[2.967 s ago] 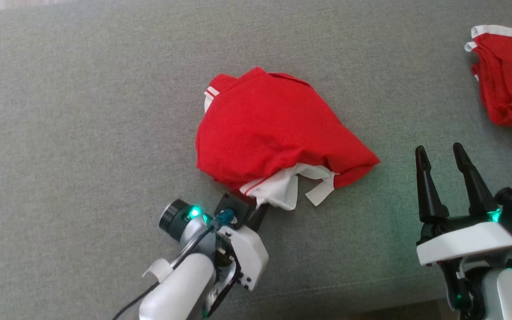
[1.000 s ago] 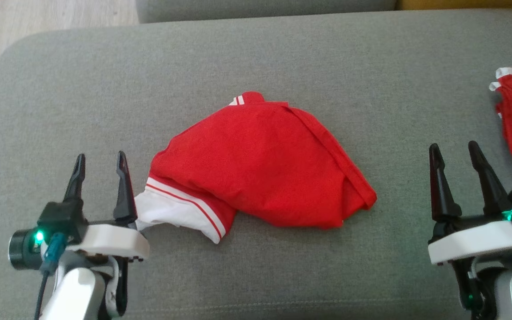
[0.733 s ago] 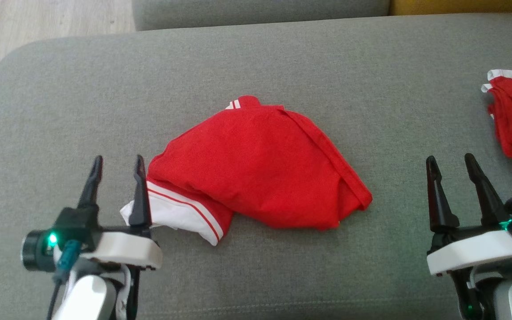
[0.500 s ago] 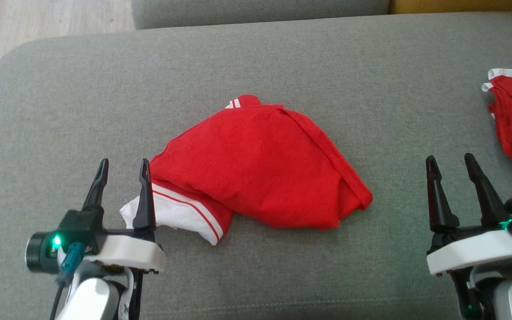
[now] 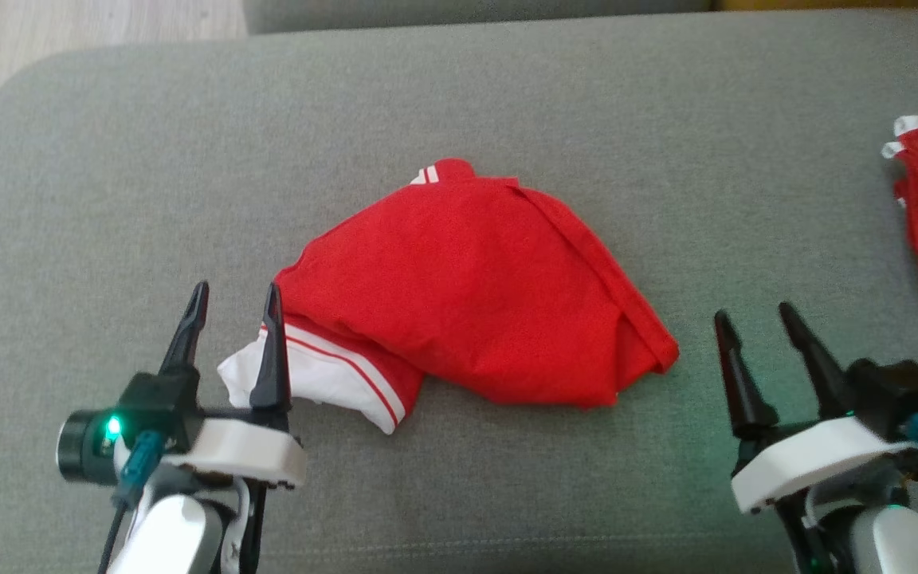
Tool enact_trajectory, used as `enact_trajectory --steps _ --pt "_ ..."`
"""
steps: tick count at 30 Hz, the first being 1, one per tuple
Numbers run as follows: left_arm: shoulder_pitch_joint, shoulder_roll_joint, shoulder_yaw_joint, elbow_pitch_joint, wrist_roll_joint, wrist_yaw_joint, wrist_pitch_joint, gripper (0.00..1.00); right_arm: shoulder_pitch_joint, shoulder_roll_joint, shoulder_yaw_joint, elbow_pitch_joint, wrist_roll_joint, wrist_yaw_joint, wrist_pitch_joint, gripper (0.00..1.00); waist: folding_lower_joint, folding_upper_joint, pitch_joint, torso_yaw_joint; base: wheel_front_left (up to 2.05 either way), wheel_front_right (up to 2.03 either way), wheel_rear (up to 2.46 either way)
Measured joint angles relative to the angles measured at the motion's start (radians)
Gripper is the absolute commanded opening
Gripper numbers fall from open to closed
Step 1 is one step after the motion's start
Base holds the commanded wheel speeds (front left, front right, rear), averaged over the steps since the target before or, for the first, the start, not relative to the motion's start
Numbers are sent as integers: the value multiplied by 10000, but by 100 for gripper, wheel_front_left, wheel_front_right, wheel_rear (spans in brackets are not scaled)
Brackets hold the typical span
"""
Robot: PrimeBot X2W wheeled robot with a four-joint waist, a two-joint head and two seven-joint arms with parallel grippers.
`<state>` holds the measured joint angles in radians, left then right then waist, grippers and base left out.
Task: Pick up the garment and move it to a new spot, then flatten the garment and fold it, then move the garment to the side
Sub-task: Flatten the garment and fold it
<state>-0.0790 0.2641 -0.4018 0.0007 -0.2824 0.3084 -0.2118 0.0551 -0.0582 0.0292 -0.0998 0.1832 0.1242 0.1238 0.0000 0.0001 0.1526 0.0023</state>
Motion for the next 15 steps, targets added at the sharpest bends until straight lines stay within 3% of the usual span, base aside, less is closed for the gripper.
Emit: enact_trajectory --steps 5,15 --pt "-418 -31 -56 -12 98 -2 -13 100 -251 -523 686 1020 0 0 75 100 0 0 397 136 0 0 0" --pt "-1020 -276 -209 165 171 -63 -190 100 -2311 -1150 2100 3561 318 0 -44 100 0 0 1104 526 0 0 0"
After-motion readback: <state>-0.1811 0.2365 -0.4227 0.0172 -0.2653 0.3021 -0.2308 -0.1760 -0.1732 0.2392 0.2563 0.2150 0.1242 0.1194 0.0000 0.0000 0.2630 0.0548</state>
